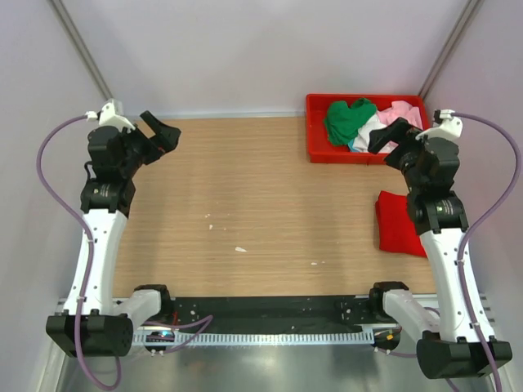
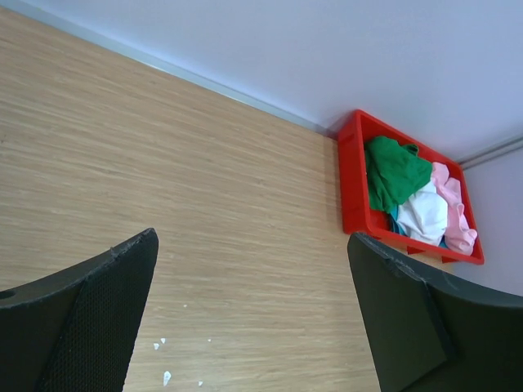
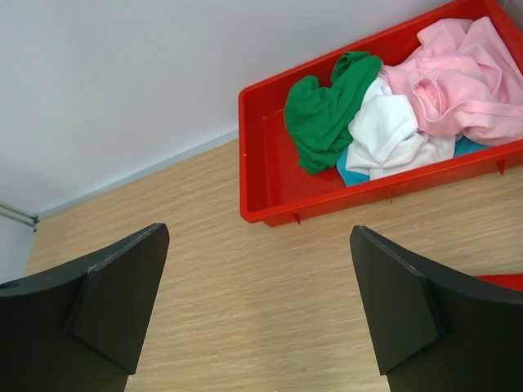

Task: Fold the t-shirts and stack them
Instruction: Grab the tshirt from the pile

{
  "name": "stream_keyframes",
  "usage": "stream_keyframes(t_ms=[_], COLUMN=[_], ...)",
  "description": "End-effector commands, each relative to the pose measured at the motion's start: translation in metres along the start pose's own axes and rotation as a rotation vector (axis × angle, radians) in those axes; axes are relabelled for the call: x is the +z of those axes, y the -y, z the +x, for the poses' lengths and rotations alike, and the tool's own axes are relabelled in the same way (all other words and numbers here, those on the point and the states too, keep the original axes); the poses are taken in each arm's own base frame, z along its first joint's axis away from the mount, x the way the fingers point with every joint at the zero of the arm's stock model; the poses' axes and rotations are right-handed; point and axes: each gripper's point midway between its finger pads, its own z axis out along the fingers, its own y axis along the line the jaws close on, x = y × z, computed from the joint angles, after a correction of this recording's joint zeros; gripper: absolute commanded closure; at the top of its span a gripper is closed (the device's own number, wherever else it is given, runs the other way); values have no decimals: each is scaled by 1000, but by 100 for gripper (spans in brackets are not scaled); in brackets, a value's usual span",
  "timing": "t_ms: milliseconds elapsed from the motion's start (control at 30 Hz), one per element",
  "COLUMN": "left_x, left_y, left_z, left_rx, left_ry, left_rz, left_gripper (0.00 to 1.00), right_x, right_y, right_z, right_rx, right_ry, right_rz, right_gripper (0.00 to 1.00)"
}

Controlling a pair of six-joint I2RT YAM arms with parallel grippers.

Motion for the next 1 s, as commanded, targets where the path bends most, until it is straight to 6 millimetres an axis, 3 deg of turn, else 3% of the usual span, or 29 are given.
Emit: stream_keyframes(t_ms=[0, 233, 367, 467, 533, 567, 600, 633, 667, 700, 733, 800, 833, 900, 967], left_x=[0, 2, 4, 6, 9, 12, 14, 15, 18, 19, 20, 22, 22, 24, 26], left_y=[10, 16, 19, 18, 20, 20, 19, 19, 18, 17, 15, 14, 13, 11, 11], left_z=[-1, 6, 9, 10, 14, 19, 20, 21, 24, 24, 25, 26, 27, 29, 32], left_rx=[37, 42, 40, 34, 31, 23, 21, 17, 13, 13, 12, 18, 19, 21, 23], left_ry=[-5, -47, -62, -69, -90, -114, -123, -128, -137, -138, -141, -144, -148, -160, -173], left_rz=[65, 106, 125, 126, 138, 147, 148, 149, 145, 141, 136, 131, 130, 125, 128], left_gripper=[0, 0, 0, 0, 0, 0, 0, 0, 0, 0, 0, 0, 0, 0, 0], right_x=[10, 36, 68, 90, 118, 128, 152, 163, 176, 189, 213, 237, 256, 281, 311], right_y=[5, 4, 20, 35, 56, 53, 64, 62, 64, 81, 86, 93, 106, 100, 99], right_z=[-5, 4, 15, 1, 20, 10, 33, 24, 28, 29, 35, 45, 69, 58, 75], right_rx=[-6, 16, -3, -4, -15, -15, -35, -47, -57, -61, -72, -80, -92, -105, -111], right_ry=[41, -6, -5, 37, -14, -3, -68, -54, -63, -72, -88, -113, -160, -119, -137], right_rz=[24, 28, 94, 204, 312, 320, 356, 363, 370, 406, 415, 429, 449, 412, 368], right_gripper=[0, 0, 0, 0, 0, 0, 0, 1, 0, 0, 1, 1, 2, 1, 1])
